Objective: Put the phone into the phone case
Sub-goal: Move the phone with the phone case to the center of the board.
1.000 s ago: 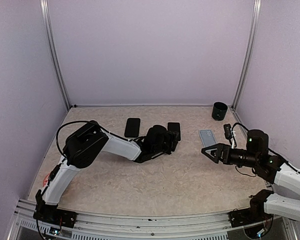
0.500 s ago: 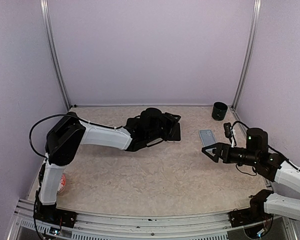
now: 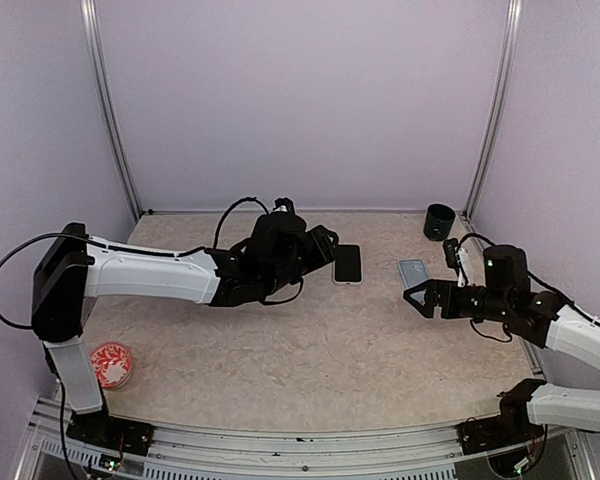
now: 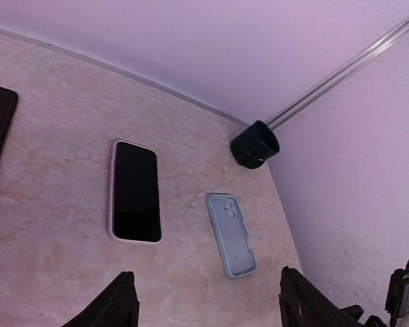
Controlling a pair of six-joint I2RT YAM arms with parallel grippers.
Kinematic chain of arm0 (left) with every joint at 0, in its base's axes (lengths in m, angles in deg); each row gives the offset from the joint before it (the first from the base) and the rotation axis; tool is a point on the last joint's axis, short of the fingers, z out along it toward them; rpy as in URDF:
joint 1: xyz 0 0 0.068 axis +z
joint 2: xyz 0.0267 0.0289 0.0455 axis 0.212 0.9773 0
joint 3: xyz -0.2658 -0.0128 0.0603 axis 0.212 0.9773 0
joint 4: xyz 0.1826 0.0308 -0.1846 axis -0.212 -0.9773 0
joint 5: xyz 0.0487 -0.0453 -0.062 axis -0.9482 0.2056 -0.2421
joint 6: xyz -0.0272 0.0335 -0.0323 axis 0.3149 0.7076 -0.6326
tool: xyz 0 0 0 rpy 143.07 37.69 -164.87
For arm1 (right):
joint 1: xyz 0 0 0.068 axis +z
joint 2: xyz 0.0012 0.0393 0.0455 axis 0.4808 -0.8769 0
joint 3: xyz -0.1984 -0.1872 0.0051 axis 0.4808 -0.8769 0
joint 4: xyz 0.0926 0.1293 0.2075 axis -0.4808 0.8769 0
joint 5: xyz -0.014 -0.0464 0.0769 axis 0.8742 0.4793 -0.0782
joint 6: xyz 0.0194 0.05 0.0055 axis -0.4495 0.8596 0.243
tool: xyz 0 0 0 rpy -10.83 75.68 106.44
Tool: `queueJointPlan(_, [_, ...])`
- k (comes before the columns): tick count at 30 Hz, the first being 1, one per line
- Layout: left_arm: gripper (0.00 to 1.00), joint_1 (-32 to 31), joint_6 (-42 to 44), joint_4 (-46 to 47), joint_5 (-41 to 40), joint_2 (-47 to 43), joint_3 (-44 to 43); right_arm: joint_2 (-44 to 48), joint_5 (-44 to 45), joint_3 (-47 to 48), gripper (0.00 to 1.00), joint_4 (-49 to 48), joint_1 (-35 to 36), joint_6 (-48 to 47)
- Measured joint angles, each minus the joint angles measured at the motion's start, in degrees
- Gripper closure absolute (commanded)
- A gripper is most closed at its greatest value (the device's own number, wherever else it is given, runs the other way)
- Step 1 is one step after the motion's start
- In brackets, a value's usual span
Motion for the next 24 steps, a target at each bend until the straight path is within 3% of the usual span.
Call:
queueJointPlan(8, [0.17,0.2,9.7,-4.2,-8.2,-10.4,12.8,-5.9,5.6,3.3,0.0,2.4,0.0,-3.6])
queueJointPlan(11, [0.02,0.2,12.4,-4.5,-10.8,-14.6,17.2,-8.3,8.0,4.7,0.0,3.1,0.0,-4.7])
queueJointPlan(15, [0.01,0.4,14.3,-4.9,-14.9,-20.9,24.2,-11.9,10.6,6.5,0.0,3.4,0.0,-5.7])
queueJointPlan(24, [0.01,5.1,13.9,-6.1,-16.2,-33.8,38.5,-22.5,15.2,11.9,0.0,3.1,2.5,-6.3])
